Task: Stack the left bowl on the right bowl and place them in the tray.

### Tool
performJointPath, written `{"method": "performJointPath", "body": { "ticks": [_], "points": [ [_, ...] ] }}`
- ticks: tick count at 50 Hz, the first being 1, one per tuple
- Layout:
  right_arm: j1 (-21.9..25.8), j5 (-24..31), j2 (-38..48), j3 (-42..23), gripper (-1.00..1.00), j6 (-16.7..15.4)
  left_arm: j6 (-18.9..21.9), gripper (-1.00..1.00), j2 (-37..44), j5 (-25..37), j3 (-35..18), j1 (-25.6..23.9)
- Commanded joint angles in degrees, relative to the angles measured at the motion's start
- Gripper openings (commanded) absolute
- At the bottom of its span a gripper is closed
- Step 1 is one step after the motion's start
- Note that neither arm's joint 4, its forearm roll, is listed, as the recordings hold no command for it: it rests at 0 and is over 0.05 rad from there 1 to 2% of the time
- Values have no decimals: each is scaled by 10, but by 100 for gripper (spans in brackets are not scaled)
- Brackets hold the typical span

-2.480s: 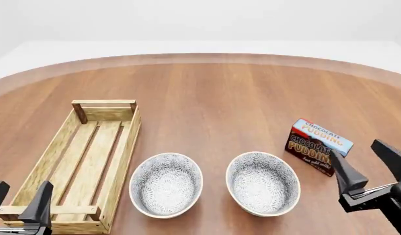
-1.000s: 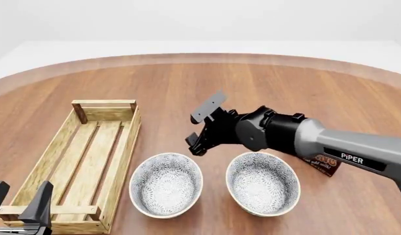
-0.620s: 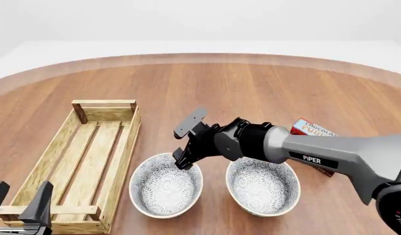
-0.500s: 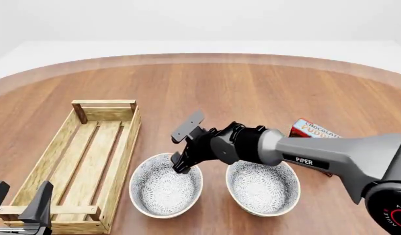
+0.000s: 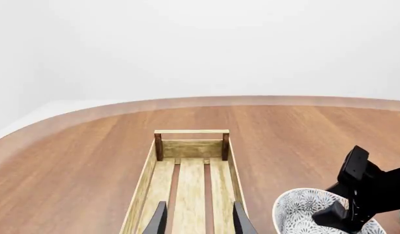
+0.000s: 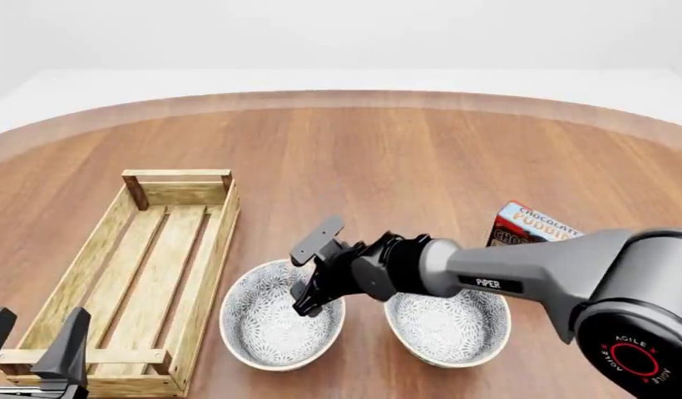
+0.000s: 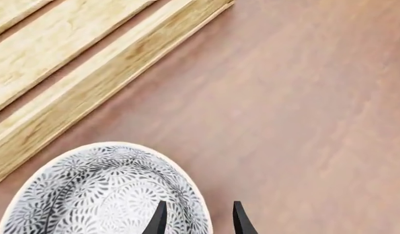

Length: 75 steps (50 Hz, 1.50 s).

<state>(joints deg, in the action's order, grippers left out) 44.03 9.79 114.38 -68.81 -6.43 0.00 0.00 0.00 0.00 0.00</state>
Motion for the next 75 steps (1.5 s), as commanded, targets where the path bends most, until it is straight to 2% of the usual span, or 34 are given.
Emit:
{"method": "performJointPath", "body": {
  "ticks": [1,12,16,17,34,41,43,58,64,75],
  "points": [
    [5,-9,17,2,100,9,0,100,0,0,0,0],
    [8,-19,26,8,100,18,0,100,0,0,0,0],
    [6,-21,24,11,100,12,0,100,0,0,0,0],
    [1,-22,20,13,-100,6,0,100,0,0,0,0],
    [7,4,-59,18,-100,-4,0,100,0,0,0,0],
    [11,14,-94,17,-100,4,0,100,0,0,0,0],
    [21,17,-107,17,-100,15,0,100,0,0,0,0],
    [21,35,-149,13,-100,4,0,100,0,0,0,0],
    [0,43,-187,10,-100,-4,0,100,0,0,0,0],
    [-45,72,-259,11,-100,26,0,100,0,0,0,0]
  ]
}}
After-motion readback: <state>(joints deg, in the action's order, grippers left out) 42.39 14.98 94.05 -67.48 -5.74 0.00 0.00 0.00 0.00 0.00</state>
